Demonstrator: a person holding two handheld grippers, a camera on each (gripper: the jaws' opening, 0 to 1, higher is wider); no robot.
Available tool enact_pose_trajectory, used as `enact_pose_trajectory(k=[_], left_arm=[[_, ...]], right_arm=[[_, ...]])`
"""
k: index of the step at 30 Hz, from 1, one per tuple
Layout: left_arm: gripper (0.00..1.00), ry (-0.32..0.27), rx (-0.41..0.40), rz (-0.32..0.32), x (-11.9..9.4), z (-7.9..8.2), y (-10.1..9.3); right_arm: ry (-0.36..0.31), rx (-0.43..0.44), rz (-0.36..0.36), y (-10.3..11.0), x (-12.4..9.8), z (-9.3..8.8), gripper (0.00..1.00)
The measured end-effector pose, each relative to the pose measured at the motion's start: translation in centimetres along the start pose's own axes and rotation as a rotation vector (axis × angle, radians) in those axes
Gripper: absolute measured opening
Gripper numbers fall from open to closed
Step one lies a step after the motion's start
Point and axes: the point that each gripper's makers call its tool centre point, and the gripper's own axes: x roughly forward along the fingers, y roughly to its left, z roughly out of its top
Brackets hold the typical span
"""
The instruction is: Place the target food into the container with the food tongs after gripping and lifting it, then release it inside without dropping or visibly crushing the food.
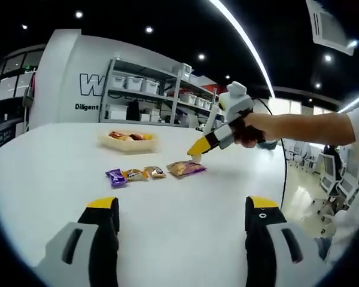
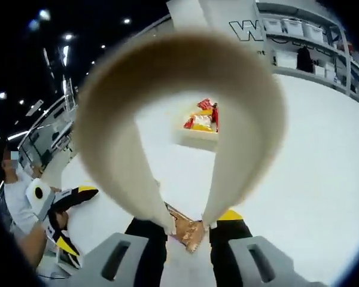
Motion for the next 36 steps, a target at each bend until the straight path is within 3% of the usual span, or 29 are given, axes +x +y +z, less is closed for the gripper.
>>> enact_pose_trajectory(k=[4, 6, 7, 9, 11, 16, 19, 21, 24, 26, 32, 33, 36], left_arm=[[0.85, -0.009, 0.013, 0.000, 0.0, 0.2, -0.1], [0.85, -0.011, 0.015, -0.001, 0.0, 0.2, -0.1], [0.86, -0.012, 0.015, -0.003, 0.0, 0.2, -0.1], [0.86, -0.013, 0.022, -0.006, 0.0, 0.2, -0.2], [0.88, -0.013, 0.047, 0.000, -0.1, 0.2, -0.1], [0.90, -0.017, 0.048, -0.007, -0.1, 0.3, -0.2], [0.92, -0.027, 0.049, -0.002, -0.1, 0.5, -0.1], [0.94, -0.030, 0.055, 0.014, -0.1, 0.5, 0.1], [0.92, -0.033, 0.029, 0.006, -0.1, 0.6, 0.0], [0.92, -0.032, 0.035, 0.016, -0.1, 0.5, 0.3], [0.89, -0.017, 0.028, 0.006, 0.0, 0.3, 0.1], [0.88, -0.015, 0.026, 0.005, 0.0, 0.2, 0.1], [0.89, -0.013, 0.031, 0.008, 0.0, 0.2, 0.2]], right_arm=[[0.004, -0.142, 0.018, 0.8, -0.3, 0.6, 0.21], [0.015, -0.137, 0.023, 1.1, -0.3, 0.6, 0.21], [0.007, -0.116, 0.086, 2.1, -0.3, 0.7, 0.21], [-0.028, -0.108, 0.136, 2.9, -0.6, 1.3, 0.22], [-0.013, -0.176, 0.110, 2.5, -0.7, 1.2, 0.22], [0.007, -0.198, 0.142, 2.4, -0.7, 0.9, 0.22], [0.029, -0.302, 0.116, 1.6, -0.8, 0.4, 0.22], [0.030, -0.302, 0.154, 1.7, -0.7, 0.2, 0.22], [0.030, -0.374, 0.186, 1.9, -0.5, 0.1, 0.22], [0.034, -0.365, 0.232, 2.5, -0.3, -0.1, 0.22], [0.030, -0.449, 0.258, 2.6, 0.6, 0.0, 0.24], [0.012, -0.445, 0.270, 2.8, 0.8, 0.3, 0.24], [0.041, -0.442, 0.282, 2.6, 1.4, -0.3, 0.25]])
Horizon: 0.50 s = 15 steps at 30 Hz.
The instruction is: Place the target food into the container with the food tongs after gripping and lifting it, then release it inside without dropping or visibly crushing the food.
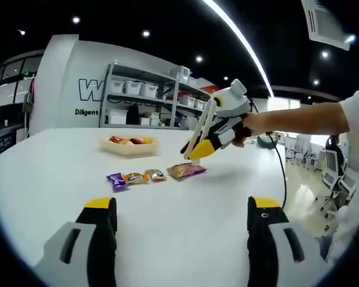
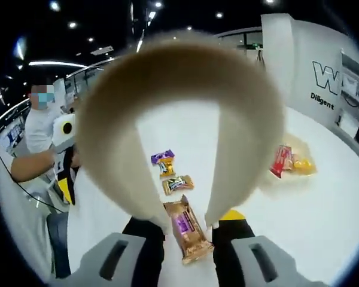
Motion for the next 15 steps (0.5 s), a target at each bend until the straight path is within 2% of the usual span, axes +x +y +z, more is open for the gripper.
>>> enact_pose_trajectory(k=[2, 4, 5, 6, 7, 8, 10, 11, 12, 13, 14, 15], left_arm=[[0.88, 0.004, -0.004, -0.002, 0.0, -0.1, -0.1], [0.88, -0.001, -0.003, 0.001, 0.0, 0.0, 0.0], [0.87, 0.003, -0.006, 0.001, 0.0, -0.1, 0.0], [0.87, 0.005, -0.008, 0.000, 0.0, -0.1, 0.0], [0.87, 0.003, -0.005, 0.001, 0.0, -0.1, 0.0], [0.87, 0.001, 0.000, 0.002, 0.0, -0.1, 0.0], [0.87, 0.006, -0.001, 0.003, 0.0, -0.1, 0.0], [0.86, 0.012, -0.005, 0.004, 0.0, -0.2, 0.0], [0.85, 0.016, -0.007, 0.006, 0.0, -0.3, 0.0], [0.85, 0.022, -0.009, 0.003, 0.0, -0.4, 0.0], [0.85, 0.019, -0.007, 0.006, 0.0, -0.3, 0.0], [0.86, 0.015, -0.003, 0.011, 0.0, -0.3, 0.1]], right_arm=[[0.033, -0.018, 0.012, 0.2, 0.5, -0.9, 0.25], [0.089, -0.048, -0.022, -0.3, 0.7, -2.1, 0.23], [0.057, -0.026, -0.022, -0.1, 0.9, -1.9, 0.20], [0.071, 0.052, 0.004, 0.3, 0.7, -1.9, 0.18], [0.079, 0.029, -0.064, -1.1, 0.6, -1.9, 0.16], [0.073, 0.074, -0.032, -0.7, 0.7, -1.7, 0.15], [0.068, 0.074, -0.038, -0.8, 0.7, -1.7, 0.14], [0.054, 0.117, -0.041, -0.9, 0.8, -1.5, 0.14], [0.034, 0.134, -0.079, -1.5, 0.8, -1.2, 0.14], [-0.035, 0.153, -0.060, -1.4, 1.0, -0.1, 0.15], [-0.071, 0.205, -0.030, -1.0, 0.9, 0.7, 0.15], [-0.096, 0.204, -0.049, -1.3, 0.7, 1.5, 0.15]])
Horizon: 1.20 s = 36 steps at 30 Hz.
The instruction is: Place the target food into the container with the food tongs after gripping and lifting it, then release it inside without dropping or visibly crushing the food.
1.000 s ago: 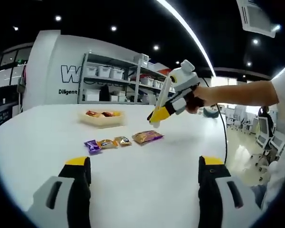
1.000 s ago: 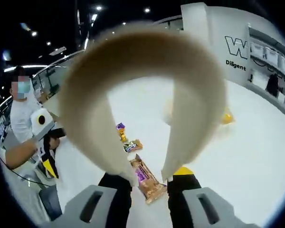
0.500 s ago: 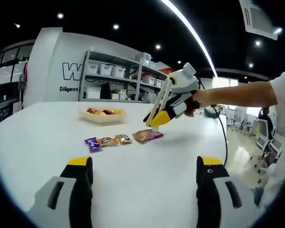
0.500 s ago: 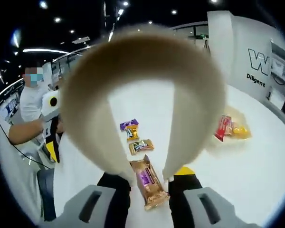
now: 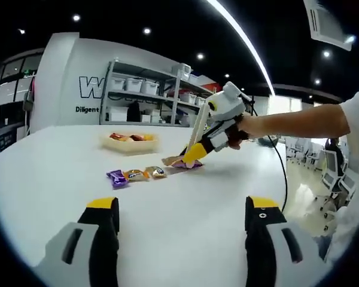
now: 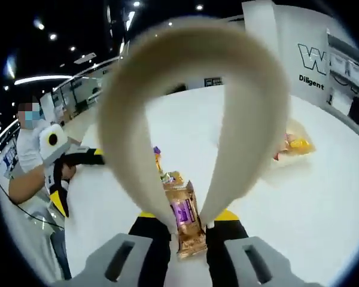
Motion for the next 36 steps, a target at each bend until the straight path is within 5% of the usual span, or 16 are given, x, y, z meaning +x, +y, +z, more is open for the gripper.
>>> enact_pose_trajectory(k=[13, 24, 36], left_arm=[[0.87, -0.021, 0.024, -0.005, 0.0, 0.3, -0.3], [0.91, -0.033, 0.041, 0.004, 0.0, 0.4, -0.2], [0.95, -0.048, 0.027, 0.010, -0.2, 0.6, -0.3]], right_arm=[[-0.064, -0.050, -0.037, 0.6, -2.7, 5.7, 0.16], [-0.079, -0.076, -0.173, -2.4, -4.2, 9.4, 0.17], [-0.057, -0.048, -0.236, -4.5, -3.0, 10.3, 0.16]])
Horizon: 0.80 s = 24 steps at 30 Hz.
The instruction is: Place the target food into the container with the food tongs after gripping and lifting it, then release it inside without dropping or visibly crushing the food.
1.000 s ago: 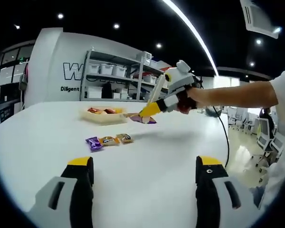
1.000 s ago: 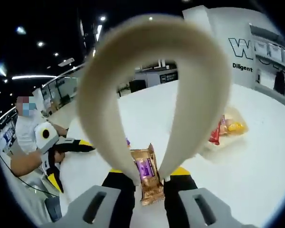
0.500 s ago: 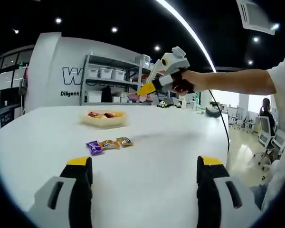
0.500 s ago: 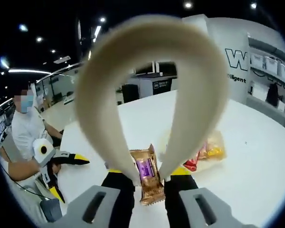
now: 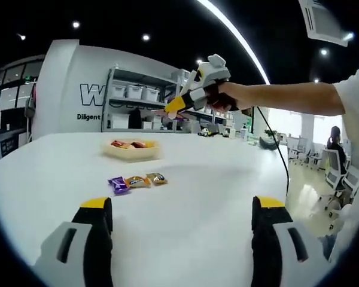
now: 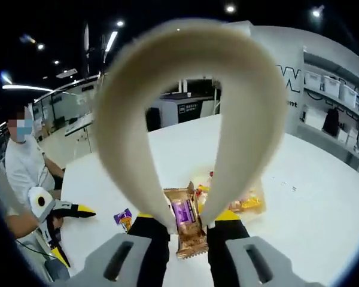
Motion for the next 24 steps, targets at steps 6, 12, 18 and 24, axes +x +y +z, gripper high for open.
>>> enact_pose_trajectory(k=[6, 12, 18, 24], left_arm=[[0.95, 0.001, 0.004, -0.002, 0.0, 0.0, -0.1], [0.94, -0.001, 0.028, 0.000, 0.0, -0.1, -0.1], [0.93, 0.008, 0.041, 0.008, -0.1, -0.2, -0.1], [0.92, 0.013, 0.050, 0.011, 0.0, -0.3, -0.1]], right_arm=[[0.013, 0.018, -0.026, -1.1, 1.6, -0.2, 0.17], [0.037, 0.047, -0.041, -2.2, 3.6, -1.0, 0.17], [0.047, 0.056, -0.047, -2.6, 5.4, -1.4, 0.17], [0.066, 0.052, -0.073, -3.7, 7.2, -2.2, 0.16]])
